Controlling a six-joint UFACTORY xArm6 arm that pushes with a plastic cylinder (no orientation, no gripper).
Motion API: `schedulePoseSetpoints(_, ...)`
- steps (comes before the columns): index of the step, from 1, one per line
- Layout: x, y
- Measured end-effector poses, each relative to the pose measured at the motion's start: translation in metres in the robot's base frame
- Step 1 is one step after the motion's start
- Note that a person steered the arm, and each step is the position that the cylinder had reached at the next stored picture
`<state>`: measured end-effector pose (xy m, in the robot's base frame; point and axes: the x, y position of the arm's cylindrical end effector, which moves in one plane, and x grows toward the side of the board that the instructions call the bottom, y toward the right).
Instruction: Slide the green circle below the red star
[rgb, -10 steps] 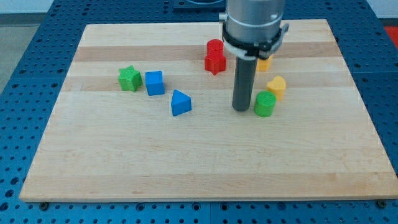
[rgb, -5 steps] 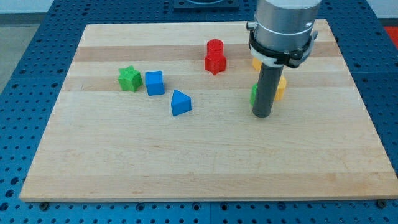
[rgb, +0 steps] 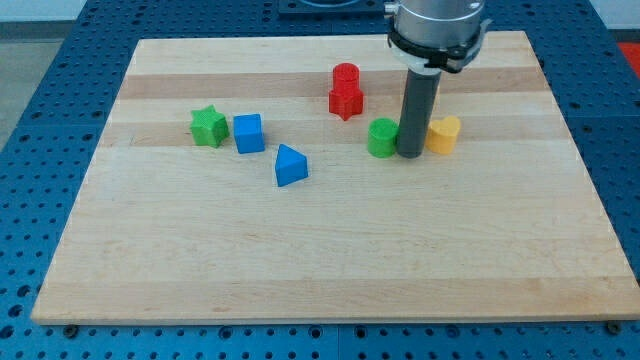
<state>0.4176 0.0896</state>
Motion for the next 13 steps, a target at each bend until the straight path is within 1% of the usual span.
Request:
schedulePoseSetpoints(1,-0.007,-0.016)
schedulePoseSetpoints(3,-0.007,-0.044)
schedulePoseSetpoints(5,0.020,-0.054)
schedulePoseSetpoints(6,0.020,-0.067)
schedulePoseSetpoints(7,0.016,-0.067)
schedulePoseSetpoints(9,-0.013,-0.067)
schedulePoseSetpoints(11,-0.016,-0.068)
schedulePoseSetpoints(13,-0.007,-0.072)
